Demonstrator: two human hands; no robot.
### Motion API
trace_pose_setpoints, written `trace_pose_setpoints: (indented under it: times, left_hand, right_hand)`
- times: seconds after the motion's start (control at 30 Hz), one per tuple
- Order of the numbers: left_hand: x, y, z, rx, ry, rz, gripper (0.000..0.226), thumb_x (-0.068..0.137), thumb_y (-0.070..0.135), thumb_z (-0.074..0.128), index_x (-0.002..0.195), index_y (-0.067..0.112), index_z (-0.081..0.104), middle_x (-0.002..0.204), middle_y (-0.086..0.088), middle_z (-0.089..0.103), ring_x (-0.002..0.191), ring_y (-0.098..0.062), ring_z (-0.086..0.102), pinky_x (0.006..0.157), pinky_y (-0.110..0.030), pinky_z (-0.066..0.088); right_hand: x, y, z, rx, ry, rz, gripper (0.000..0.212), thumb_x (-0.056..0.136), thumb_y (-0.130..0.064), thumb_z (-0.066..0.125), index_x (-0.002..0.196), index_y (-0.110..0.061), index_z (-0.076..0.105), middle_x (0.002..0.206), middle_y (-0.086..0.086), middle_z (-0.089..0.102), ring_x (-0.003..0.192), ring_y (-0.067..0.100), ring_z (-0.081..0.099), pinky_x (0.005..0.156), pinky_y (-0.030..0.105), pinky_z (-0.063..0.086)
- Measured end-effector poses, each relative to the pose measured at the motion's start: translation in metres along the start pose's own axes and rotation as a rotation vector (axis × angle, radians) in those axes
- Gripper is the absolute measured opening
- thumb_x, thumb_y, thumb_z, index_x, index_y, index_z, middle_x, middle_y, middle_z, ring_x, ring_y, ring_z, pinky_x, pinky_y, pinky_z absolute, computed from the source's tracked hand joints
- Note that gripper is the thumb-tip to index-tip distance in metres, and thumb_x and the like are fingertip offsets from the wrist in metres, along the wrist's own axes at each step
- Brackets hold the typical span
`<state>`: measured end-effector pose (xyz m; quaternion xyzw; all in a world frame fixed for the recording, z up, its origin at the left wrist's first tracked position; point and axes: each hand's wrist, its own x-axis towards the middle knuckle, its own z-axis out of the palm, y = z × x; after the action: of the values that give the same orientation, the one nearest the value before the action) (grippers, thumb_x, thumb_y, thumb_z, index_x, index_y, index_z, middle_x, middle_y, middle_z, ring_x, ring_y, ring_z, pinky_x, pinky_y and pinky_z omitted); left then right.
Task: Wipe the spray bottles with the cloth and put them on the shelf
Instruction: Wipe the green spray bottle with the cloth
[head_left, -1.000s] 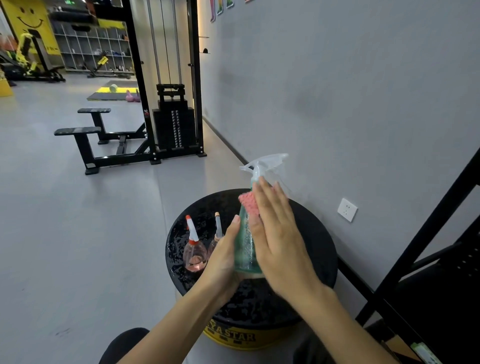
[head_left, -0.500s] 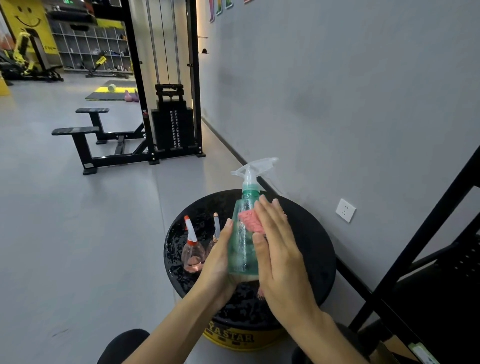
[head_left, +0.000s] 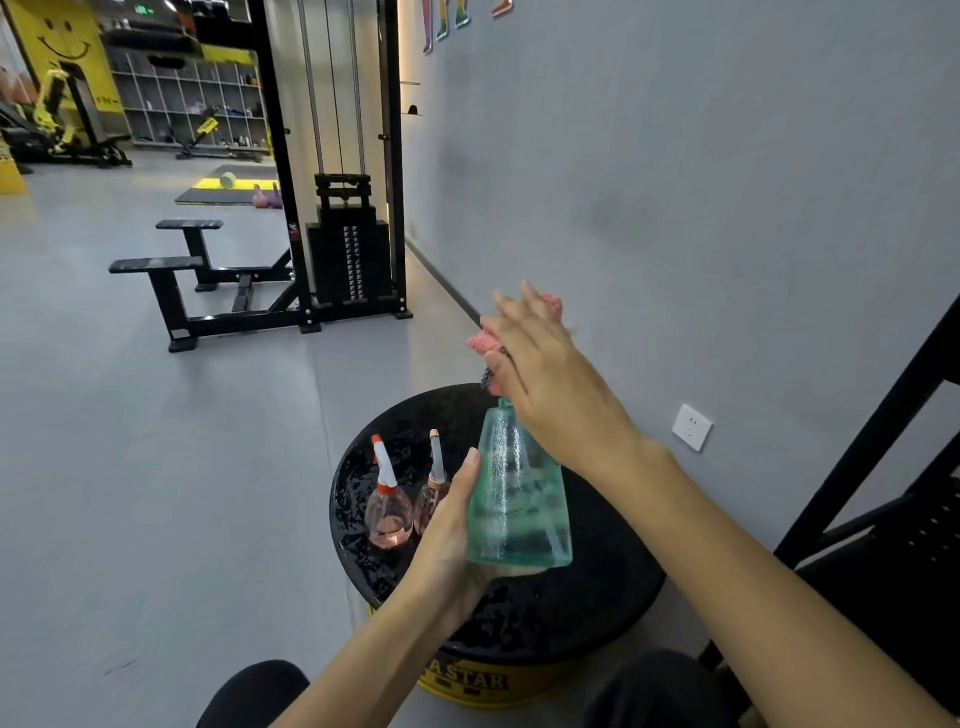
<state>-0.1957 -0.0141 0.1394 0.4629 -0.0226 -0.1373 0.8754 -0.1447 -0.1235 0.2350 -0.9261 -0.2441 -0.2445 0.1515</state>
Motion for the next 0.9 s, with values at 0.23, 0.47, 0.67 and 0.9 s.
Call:
trace_pose_setpoints:
  times: [0.23,0.47,0.67,0.9]
  left_hand:
    - [-0.001,0.001,-0.005,-0.009,-0.044,0.005,0.042,0.082,0.057,0.043,0.093,0.036,0.077,0.11,-0.005,0.074,0.099,-0.026,0.071,0.073,-0.048,0.06]
    - [-0.003,0.0,0.001,-0.002,-0.067,0.033,0.048,0.082,0.055,0.044,0.105,0.027,0.074,0.111,-0.009,0.073,0.095,-0.025,0.072,0.072,-0.044,0.061]
    - [-0.002,0.004,0.0,0.024,-0.054,0.048,0.05,0.075,0.06,0.047,0.102,0.029,0.075,0.113,-0.008,0.073,0.101,-0.026,0.071,0.077,-0.044,0.059]
    - [-0.007,0.003,-0.002,0.087,-0.104,0.075,0.045,0.062,0.059,0.076,0.094,0.028,0.078,0.106,-0.01,0.074,0.095,-0.027,0.072,0.072,-0.038,0.059]
  right_hand:
    - [-0.015,-0.005,0.004,-0.103,-0.272,0.021,0.056,0.105,-0.038,0.02,0.155,-0.02,0.002,0.162,-0.005,-0.007,0.147,0.009,-0.017,0.121,0.038,-0.01]
    - [0.0,0.0,-0.007,-0.144,-0.245,0.077,0.056,0.105,-0.038,0.016,0.154,-0.02,-0.002,0.162,-0.005,-0.009,0.147,0.011,-0.017,0.12,0.038,-0.012]
    - [-0.004,-0.007,-0.007,-0.117,-0.251,0.085,0.057,0.105,-0.038,0.016,0.154,-0.02,-0.007,0.161,-0.004,-0.014,0.146,0.011,-0.021,0.12,0.04,-0.012]
    - [-0.017,-0.01,-0.008,-0.117,-0.255,0.033,0.056,0.105,-0.034,0.017,0.154,-0.021,-0.006,0.161,-0.007,-0.014,0.146,0.007,-0.02,0.119,0.033,-0.014]
